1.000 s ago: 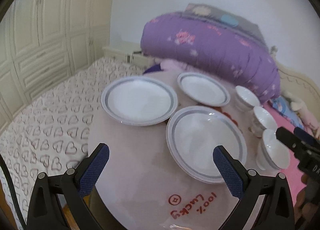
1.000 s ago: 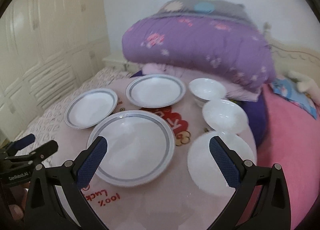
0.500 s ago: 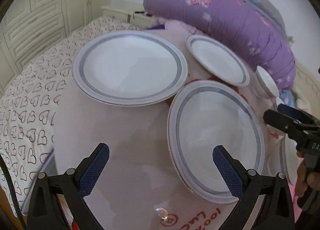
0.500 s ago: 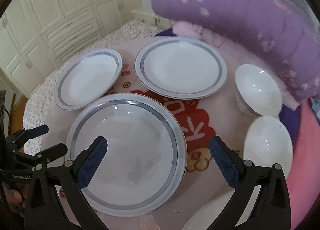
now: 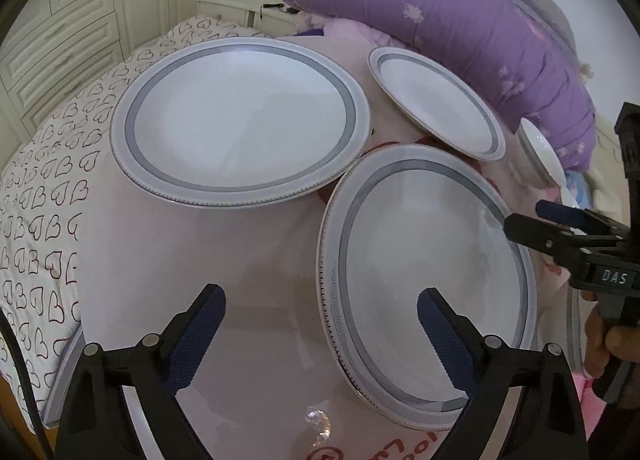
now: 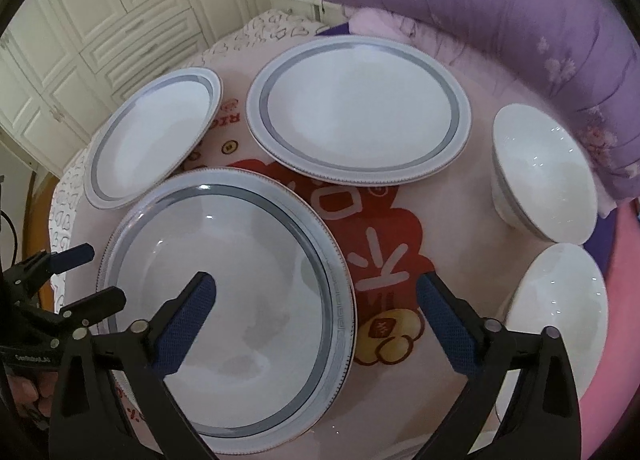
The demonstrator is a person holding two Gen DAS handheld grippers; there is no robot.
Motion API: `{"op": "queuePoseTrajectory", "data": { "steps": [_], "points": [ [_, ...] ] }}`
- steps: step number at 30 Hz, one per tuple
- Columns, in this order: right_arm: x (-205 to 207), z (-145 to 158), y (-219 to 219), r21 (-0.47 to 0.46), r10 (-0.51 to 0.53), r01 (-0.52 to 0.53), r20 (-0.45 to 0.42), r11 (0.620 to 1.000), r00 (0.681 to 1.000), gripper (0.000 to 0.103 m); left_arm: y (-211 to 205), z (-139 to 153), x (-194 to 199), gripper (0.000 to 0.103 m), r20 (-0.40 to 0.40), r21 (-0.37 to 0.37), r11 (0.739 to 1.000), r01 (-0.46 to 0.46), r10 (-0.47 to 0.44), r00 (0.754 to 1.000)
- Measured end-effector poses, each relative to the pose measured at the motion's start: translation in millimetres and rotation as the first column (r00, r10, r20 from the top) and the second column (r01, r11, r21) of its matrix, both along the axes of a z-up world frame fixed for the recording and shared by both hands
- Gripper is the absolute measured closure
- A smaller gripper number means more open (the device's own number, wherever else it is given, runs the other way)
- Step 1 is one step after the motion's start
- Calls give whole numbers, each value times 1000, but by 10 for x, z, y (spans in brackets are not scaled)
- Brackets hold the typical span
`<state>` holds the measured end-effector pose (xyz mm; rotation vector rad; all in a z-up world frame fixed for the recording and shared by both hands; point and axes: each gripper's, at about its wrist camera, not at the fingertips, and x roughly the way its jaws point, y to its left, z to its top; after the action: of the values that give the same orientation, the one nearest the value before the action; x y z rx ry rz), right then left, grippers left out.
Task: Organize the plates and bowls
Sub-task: 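Move the right tool down to the rim of the large grey-rimmed plate, then close the right gripper on the large plate rim and lift it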
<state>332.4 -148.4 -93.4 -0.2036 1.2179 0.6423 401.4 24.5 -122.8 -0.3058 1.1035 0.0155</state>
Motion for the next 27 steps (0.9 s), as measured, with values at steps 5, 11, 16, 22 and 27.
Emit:
{"op": "queuePoseTrajectory", "data": {
  "steps": [5, 11, 16, 22, 27],
  "points": [
    [40, -70, 22, 9, 16, -15, -43, 1000, 999, 18, -17, -63, -190, 26, -35, -24, 1000, 1, -2, 999],
    [30, -151, 78, -39, 33, -36, -79, 999, 996, 27, -34, -64, -239, 39, -29, -41, 999, 17, -19, 999],
    [21, -260, 117, -67, 20, -28, -126, 997, 992, 55, -137, -81, -288, 68, -34, -68, 995, 73, -75, 997],
    [50, -240, 46, -94, -43, 32, -122, 995, 992, 71, -30, -110, -307, 75, -30, -109, 992, 55, -59, 998],
    [39, -212, 46, -104, -74, 62, -117, 993, 990, 73, 52, -89, -381, 79, -26, -127, 991, 53, -57, 998]
  ]
}}
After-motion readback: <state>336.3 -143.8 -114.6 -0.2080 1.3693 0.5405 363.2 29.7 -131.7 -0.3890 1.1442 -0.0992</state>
